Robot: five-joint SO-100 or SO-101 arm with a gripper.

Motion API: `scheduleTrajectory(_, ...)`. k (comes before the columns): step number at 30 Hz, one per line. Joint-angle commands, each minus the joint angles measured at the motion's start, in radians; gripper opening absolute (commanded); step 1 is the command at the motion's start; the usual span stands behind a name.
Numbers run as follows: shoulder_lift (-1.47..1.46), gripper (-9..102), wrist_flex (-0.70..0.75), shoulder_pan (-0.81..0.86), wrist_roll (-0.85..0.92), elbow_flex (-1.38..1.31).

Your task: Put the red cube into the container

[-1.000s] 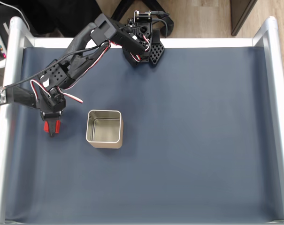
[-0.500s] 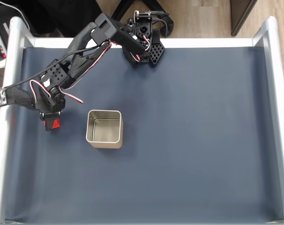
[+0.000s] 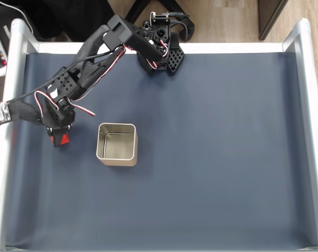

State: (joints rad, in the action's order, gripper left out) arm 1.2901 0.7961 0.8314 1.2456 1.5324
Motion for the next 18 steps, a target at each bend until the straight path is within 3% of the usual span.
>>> scheduleTrajectory(1,0.101,0,0.032,-0.038,0.04,-0.015)
scheduleTrajectory(18,0.334,0,0.268,-0.202,0.186,-0.123)
